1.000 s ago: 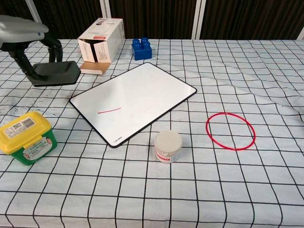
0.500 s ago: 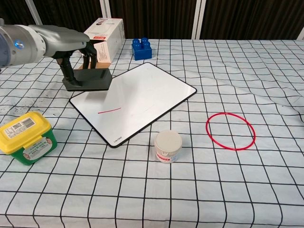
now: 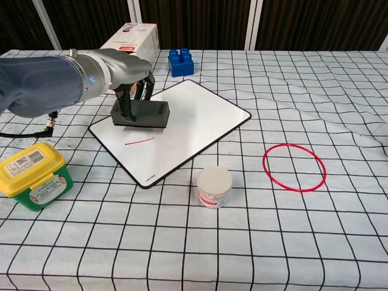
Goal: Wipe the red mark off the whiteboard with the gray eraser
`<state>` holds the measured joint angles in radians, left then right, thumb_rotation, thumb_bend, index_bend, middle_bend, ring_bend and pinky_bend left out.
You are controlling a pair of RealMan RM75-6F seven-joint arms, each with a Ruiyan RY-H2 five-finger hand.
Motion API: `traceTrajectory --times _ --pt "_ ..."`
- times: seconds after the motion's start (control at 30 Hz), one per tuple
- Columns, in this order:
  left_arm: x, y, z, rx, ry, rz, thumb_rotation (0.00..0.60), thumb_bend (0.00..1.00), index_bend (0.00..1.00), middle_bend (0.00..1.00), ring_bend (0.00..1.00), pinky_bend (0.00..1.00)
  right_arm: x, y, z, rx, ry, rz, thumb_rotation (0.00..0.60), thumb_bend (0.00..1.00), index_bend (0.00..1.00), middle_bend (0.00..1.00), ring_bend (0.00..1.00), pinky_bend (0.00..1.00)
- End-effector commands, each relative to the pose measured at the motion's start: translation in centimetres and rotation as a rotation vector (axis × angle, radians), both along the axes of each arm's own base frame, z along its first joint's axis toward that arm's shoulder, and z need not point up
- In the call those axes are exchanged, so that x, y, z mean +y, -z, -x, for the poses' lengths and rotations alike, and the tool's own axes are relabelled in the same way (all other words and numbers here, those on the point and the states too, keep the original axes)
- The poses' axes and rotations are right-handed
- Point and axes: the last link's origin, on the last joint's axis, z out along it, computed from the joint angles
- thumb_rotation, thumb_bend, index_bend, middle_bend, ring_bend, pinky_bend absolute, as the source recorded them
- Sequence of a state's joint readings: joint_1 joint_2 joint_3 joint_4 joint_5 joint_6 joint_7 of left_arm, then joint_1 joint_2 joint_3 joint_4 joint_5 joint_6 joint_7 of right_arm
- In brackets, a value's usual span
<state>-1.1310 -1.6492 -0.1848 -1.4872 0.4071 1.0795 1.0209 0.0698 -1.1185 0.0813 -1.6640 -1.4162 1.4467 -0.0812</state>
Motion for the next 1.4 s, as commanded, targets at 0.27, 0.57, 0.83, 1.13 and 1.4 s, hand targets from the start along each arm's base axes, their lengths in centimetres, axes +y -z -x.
traceTrajectory --times 0.27,0.57,0.83,1.13,1.4 --pt "-0.1 1.7 0.6 -0.058 0.062 0.047 0.600 0.25 0.46 0.47 0.11 0.05 0.0 0.0 0.0 -0.004 0.001 -0.001 0.600 0.04 0.00 0.03 0.17 0.20" --pt "-0.2 1.6 1.3 -0.072 0.059 0.084 0.600 0.25 0.47 0.48 0.11 0.05 0.0 0.0 0.0 -0.006 0.001 -0.002 0.600 0.04 0.00 0.03 0.17 0.20" --pt "-0.9 1.6 1.6 -0.068 0.091 0.143 0.600 0.25 0.47 0.48 0.11 0.05 0.0 0.0 0.0 -0.007 0.003 -0.002 0.600 0.04 0.00 0.03 0.17 0.20" --pt "-1.6 0.3 2.6 -0.043 0.130 0.219 0.600 0.25 0.48 0.48 0.11 0.05 0.0 0.0 -0.1 -0.006 -0.001 -0.002 0.600 0.04 0.00 0.03 0.17 0.20" --pt "-1.8 -0.8 4.6 0.019 0.151 0.247 0.600 0.25 0.48 0.48 0.11 0.05 0.0 0.0 -0.1 -0.005 -0.002 -0.001 0.600 0.04 0.00 0.03 0.17 0.20"
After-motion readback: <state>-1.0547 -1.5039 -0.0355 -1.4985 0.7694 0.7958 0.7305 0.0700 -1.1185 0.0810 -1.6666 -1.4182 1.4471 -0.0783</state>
